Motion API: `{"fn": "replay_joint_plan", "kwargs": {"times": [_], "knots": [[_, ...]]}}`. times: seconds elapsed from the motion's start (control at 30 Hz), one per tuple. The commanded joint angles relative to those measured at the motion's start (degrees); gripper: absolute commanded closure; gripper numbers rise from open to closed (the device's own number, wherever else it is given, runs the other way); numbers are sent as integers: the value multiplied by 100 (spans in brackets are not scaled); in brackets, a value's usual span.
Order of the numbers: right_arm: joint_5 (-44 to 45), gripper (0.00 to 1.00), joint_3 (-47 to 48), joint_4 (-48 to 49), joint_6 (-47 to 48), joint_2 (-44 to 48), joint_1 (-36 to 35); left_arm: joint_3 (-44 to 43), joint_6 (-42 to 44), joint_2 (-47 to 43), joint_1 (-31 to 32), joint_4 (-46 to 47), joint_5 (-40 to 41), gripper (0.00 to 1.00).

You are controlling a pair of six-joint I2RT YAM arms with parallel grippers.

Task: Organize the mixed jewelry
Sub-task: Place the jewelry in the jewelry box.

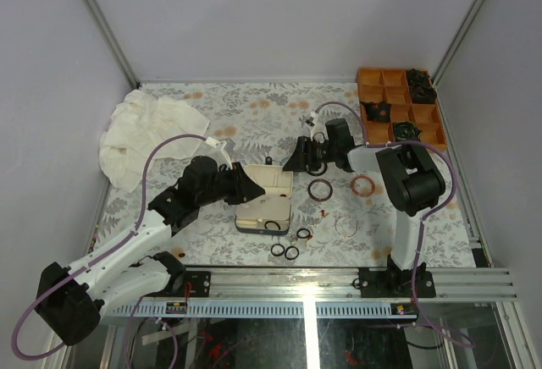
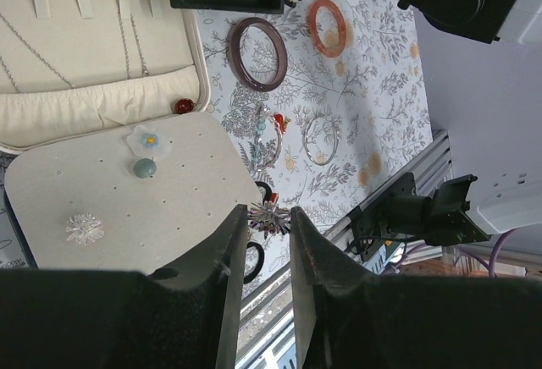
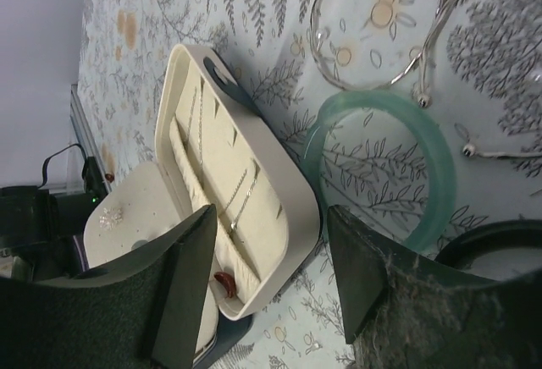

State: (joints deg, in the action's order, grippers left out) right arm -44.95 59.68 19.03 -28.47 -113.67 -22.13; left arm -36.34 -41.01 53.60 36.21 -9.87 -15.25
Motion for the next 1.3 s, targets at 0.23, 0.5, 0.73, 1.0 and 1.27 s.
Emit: {"fn": "replay_joint_plan", "kwargs": {"times": [0.23, 0.5, 0.73, 1.0, 1.27], "knots": [[-840, 39, -627, 1219, -555, 685, -54, 101, 67, -113, -44, 257, -167, 100], [-1189, 39, -1043, 2146, -1131, 1120, -106, 118, 59, -86, -48, 117, -169, 100], [-1168, 39, -1245, 2177, -1162, 1467, -327, 32, 50, -118, -40, -675, -91, 100], [-1145, 39, -1290, 2309, -1228, 1610, -438, -349, 144, -33, -35, -2019, 49, 100], [-1134, 39, -1366, 2436, -1318, 1696, -509, -781, 304, 322, 86, -2875, 239, 100]]}}
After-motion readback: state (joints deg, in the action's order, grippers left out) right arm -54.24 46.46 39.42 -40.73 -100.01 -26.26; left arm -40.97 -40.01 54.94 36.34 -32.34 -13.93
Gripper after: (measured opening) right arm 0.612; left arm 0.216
